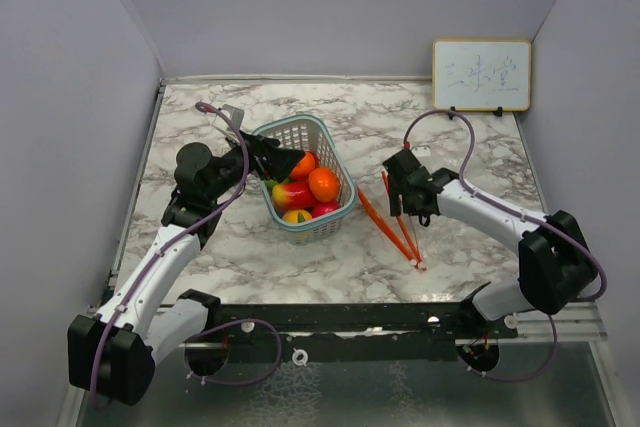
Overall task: Place the food in the zip-top bag and seal the zipper
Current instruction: Pick up the zipper food storage bag at the center of the board.
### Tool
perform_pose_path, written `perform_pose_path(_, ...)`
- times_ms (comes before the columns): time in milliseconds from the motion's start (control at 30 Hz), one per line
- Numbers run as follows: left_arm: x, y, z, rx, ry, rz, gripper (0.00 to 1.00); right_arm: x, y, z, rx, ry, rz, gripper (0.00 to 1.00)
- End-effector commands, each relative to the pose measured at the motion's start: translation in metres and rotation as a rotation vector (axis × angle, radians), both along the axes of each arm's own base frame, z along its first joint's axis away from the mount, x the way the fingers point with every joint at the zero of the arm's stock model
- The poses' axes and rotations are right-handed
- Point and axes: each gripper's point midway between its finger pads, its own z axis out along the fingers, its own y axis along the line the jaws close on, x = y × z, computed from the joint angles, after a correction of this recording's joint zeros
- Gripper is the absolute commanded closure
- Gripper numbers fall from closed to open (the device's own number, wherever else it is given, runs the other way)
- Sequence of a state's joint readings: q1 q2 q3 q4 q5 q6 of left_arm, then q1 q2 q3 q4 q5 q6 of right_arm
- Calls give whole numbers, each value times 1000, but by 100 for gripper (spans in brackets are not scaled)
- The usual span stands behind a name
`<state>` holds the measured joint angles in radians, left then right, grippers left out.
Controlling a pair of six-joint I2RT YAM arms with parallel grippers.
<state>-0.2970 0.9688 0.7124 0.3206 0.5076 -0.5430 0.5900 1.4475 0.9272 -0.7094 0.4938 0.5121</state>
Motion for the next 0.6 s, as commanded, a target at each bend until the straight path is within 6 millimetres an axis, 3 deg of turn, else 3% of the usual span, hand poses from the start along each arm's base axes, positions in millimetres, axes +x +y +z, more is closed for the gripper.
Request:
perform_pose_path(0, 0, 2, 24, -3, -63, 13, 7, 12, -13, 3, -70, -50, -85, 18)
perform_pose_path(233, 0, 3, 21, 7, -56, 18, 7, 17, -17, -16, -104, -3, -91, 24)
perform_pose_path(367, 0, 3, 21, 14, -55, 20, 7, 17, -21, -18, -116, -7, -111, 37)
perform_pose_path(500, 0, 4, 20, 17, -51, 23, 7, 19, -25, -6, -130, -37, -125, 52)
perform_pose_path(567, 0, 3, 19, 17, -48, 20, 7, 20, -28, 3, -143, -49, -129, 68)
